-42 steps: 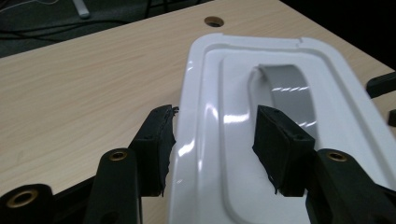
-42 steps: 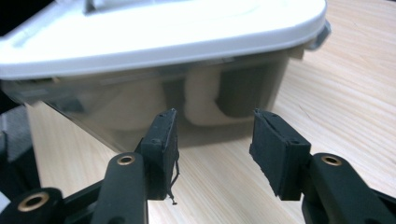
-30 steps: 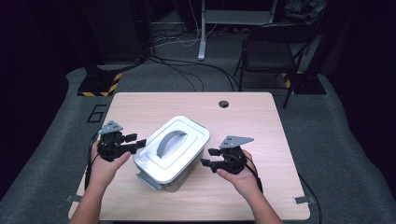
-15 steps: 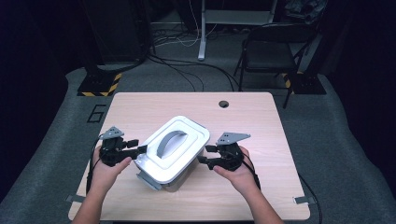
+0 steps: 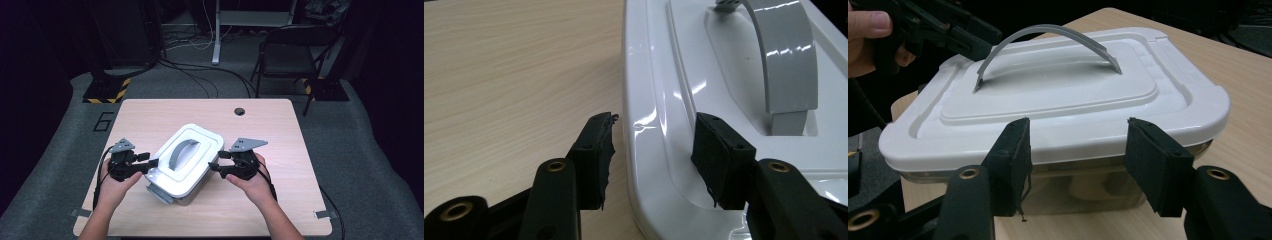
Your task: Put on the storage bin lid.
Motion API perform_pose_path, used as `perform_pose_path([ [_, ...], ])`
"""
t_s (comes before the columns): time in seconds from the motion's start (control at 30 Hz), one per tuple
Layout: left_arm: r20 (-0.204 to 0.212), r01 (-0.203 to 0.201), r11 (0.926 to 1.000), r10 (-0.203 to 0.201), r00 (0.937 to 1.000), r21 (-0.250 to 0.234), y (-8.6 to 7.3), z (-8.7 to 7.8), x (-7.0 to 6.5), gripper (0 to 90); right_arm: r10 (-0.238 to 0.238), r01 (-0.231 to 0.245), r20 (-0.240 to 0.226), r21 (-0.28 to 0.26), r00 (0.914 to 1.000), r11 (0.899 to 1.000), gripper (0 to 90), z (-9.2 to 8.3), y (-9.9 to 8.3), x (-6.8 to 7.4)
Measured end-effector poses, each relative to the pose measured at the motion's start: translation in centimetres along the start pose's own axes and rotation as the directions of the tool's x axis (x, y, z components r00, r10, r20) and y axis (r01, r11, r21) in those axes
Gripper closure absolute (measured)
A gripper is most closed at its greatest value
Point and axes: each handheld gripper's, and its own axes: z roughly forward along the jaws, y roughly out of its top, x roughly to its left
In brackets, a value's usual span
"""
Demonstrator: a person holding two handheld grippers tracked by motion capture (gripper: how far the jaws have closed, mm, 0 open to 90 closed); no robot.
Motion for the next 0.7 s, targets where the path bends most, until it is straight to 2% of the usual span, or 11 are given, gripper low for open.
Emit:
perform_pose_path([
  [0.1,0.009,0.009,0.9999,-0.009,0.9999,-0.014,-0.2,0.0,0.1,50.5,-0.011,0.011,-0.001,-0.001,0.9999,1.000,42.7,0.5,0.5,0.3],
  [0.23,0.025,-0.003,0.9999,0.004,0.9997,-0.015,-0.3,-0.1,0.2,51.5,-0.047,0.047,0.012,-0.012,0.9988,0.999,39.9,1.1,1.2,1.0],
  [0.37,0.033,-0.012,0.9998,0.012,0.9994,-0.013,-0.4,-0.1,0.3,52.0,-0.072,0.072,-0.002,-0.004,0.9974,0.997,39.7,2.0,1.7,1.6],
  [0.57,0.042,-0.010,0.9999,0.010,0.9991,-0.011,-0.4,-0.1,0.4,52.0,-0.082,0.082,-0.013,0.043,0.9966,0.996,39.5,3.3,1.3,2.0],
  [0.7,0.041,0.004,1.0000,-0.003,0.9992,-0.008,-0.4,-0.1,0.5,52.0,-0.091,0.092,-0.022,0.053,0.9956,0.994,39.3,3.7,1.1,2.1],
])
